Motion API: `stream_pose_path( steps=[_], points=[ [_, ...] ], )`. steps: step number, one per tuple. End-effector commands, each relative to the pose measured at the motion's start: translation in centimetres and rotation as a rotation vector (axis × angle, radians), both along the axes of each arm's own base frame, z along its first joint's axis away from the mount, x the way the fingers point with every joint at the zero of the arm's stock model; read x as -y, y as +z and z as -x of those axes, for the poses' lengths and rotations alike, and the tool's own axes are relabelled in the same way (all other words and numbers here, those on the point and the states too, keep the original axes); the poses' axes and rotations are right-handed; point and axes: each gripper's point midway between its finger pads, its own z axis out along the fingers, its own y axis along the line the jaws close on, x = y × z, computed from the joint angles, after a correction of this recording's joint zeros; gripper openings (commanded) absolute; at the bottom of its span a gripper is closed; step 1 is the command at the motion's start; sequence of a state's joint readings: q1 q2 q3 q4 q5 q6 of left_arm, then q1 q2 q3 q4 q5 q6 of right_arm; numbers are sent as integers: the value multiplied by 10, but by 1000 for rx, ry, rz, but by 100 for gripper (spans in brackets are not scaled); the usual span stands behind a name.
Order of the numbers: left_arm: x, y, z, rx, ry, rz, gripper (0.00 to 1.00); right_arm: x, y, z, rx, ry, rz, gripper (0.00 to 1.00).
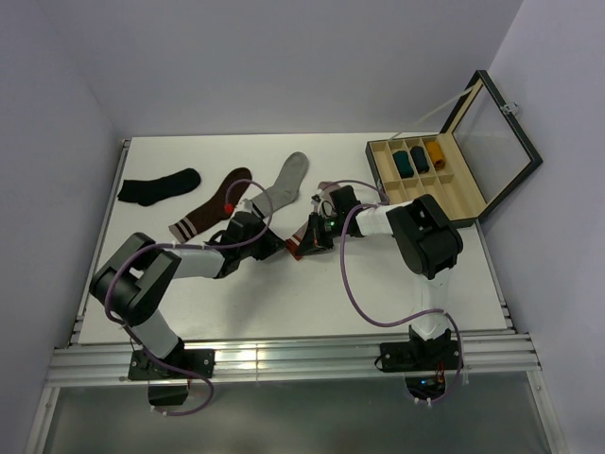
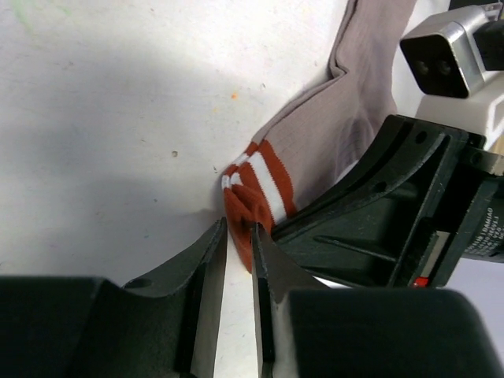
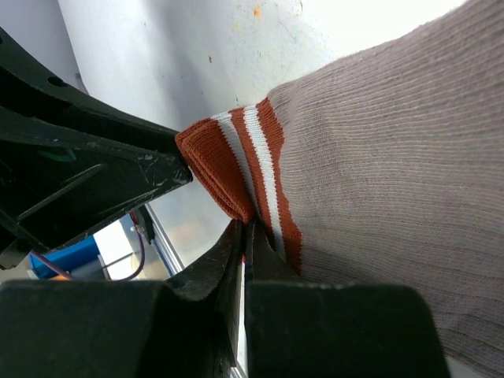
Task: Roll the socks
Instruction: Roll the sock at the center of the board.
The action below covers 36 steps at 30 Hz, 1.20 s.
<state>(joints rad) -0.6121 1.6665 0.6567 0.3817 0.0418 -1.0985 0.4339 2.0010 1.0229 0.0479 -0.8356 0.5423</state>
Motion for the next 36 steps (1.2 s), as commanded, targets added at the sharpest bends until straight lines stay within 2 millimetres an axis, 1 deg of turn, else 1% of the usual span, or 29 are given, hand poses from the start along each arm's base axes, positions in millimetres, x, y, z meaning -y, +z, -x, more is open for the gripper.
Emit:
stream_pose_path(
  steps=[1, 11, 22, 36],
  points=[
    [15, 20, -12, 57, -17, 77, 24, 12, -18, -9, 18, -42, 88, 0],
    [20, 17, -17, 56, -28, 76, 24, 12, -18, -9, 16, -42, 89, 0],
    [23, 25, -20, 66, -29, 88, 18, 13, -20, -9, 10, -44, 94, 0],
    [27, 13, -25, 35, -21, 87, 17, 12, -23, -12, 7, -45, 97, 0]
  ],
)
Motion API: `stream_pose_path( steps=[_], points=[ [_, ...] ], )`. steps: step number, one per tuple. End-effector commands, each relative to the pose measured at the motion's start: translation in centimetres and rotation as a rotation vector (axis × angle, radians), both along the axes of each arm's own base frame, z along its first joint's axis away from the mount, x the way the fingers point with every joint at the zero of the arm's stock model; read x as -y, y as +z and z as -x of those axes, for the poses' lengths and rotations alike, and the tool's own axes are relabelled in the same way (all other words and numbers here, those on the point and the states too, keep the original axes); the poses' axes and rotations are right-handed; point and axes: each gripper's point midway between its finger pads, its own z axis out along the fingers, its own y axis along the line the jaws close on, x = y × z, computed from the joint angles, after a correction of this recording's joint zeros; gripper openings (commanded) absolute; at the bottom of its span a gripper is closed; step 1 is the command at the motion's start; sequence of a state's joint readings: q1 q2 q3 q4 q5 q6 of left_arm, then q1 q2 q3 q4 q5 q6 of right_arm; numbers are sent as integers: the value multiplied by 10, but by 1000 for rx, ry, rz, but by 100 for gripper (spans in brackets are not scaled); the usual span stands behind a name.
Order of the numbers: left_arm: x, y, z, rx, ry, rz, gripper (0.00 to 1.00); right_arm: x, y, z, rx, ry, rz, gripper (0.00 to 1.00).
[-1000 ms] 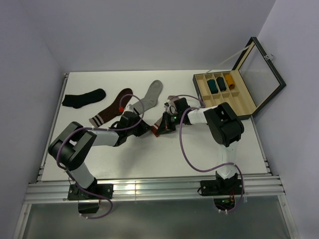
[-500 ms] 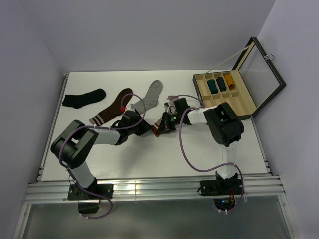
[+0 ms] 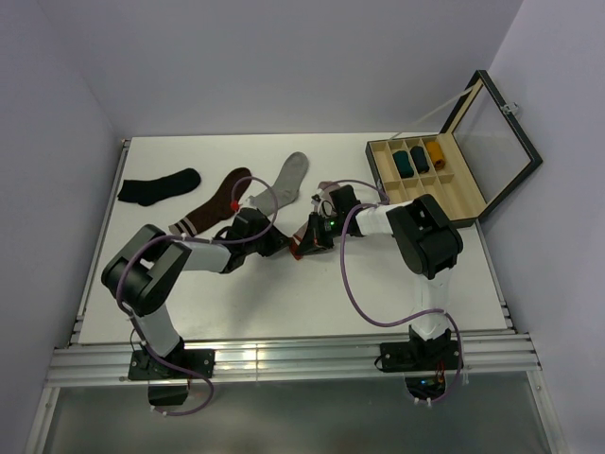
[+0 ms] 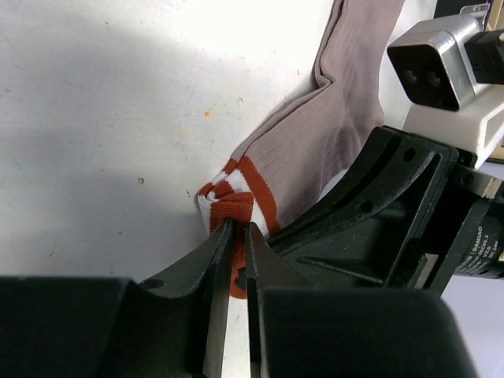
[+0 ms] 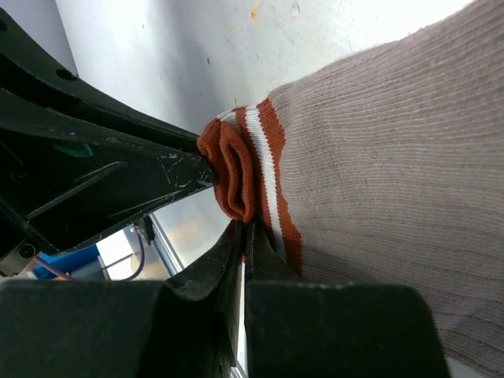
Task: Roll the socks
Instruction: Roll the sock at the center of the board.
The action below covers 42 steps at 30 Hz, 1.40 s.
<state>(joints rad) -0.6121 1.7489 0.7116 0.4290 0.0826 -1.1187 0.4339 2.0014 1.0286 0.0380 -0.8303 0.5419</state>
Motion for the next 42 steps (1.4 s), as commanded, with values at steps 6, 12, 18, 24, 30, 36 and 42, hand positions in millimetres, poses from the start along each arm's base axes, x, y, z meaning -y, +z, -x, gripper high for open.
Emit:
stream_pose_path(
  steps=[6, 12, 18, 24, 30, 36, 42],
  points=[
    [5, -3, -15, -21, 46, 5, 15, 14, -25, -10, -3, -48, 108, 0],
    [-7, -28, -8, -112, 119, -31, 13, 17, -20, -11, 23, -55, 128, 8],
    [-19, -39, -5, -148, 183, -72, 12, 20, 2, -14, 114, -75, 128, 31],
    [-26, -39, -4, -161, 221, -89, 12, 29, 38, -26, 354, -121, 164, 43],
    [-23, -36, -6, -162, 217, -84, 12, 23, 51, -29, 523, -109, 218, 42],
    [-23, -33, -7, -155, 218, -89, 12, 11, 47, -29, 549, -66, 237, 42],
    [-23, -30, -10, -142, 218, -101, 12, 4, 32, -25, 530, -35, 270, 41]
  ],
)
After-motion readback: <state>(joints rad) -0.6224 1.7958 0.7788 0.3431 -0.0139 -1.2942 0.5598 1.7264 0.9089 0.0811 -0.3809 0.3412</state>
